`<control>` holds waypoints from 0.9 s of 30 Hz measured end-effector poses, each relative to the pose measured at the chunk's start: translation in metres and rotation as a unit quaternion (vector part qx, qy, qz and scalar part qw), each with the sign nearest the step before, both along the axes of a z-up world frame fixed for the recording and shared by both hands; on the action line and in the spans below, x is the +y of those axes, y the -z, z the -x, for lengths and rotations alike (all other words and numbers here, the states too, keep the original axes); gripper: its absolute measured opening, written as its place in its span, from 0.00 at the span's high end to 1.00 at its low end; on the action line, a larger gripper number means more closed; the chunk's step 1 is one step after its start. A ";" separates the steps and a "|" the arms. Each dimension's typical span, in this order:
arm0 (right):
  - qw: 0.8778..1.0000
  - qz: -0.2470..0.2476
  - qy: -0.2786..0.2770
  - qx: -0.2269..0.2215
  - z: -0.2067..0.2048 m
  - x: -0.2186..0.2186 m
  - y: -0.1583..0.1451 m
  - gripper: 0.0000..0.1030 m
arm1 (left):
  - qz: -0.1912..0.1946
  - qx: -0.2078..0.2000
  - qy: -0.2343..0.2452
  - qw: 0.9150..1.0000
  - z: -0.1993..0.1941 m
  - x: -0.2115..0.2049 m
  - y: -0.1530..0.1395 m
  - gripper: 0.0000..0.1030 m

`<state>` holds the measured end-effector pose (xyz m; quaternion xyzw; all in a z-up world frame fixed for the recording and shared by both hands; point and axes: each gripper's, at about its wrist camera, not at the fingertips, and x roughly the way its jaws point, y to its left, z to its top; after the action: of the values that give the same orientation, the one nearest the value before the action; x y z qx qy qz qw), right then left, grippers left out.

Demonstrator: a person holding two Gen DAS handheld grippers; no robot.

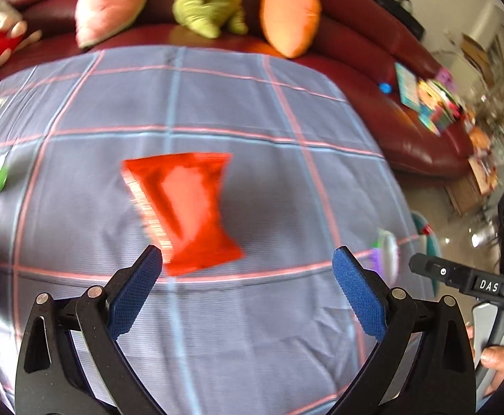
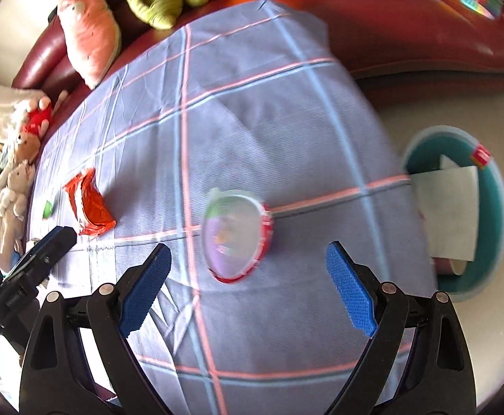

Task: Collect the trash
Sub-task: 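Grasp the red snack bag with the left tool while the right tool grasps the clear red-rimmed lid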

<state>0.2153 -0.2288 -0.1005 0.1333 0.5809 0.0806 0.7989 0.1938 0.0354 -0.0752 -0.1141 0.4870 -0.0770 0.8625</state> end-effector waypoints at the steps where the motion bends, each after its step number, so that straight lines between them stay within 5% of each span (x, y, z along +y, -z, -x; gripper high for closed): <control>1: 1.000 0.002 0.001 0.002 -0.002 0.003 0.003 0.16 | 0.001 0.003 -0.006 1.000 -0.002 0.008 0.003 0.04; 8: 1.000 0.027 0.011 0.003 -0.012 0.014 0.018 0.18 | 0.016 0.020 -0.041 0.999 -0.006 0.047 0.020 0.04; 12: 1.000 0.021 0.003 0.017 -0.016 0.017 0.029 0.49 | 0.022 0.028 -0.052 0.998 -0.010 0.054 0.027 0.04; 27: 1.000 0.001 -0.001 -0.008 -0.013 0.011 0.011 0.49 | 0.008 0.034 -0.043 0.998 -0.032 0.038 0.038 0.04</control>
<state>0.2278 -0.2181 -0.1119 0.1316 0.5744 0.0822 0.8037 0.2260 0.0733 -0.1130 -0.1442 0.5100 -0.0399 0.8471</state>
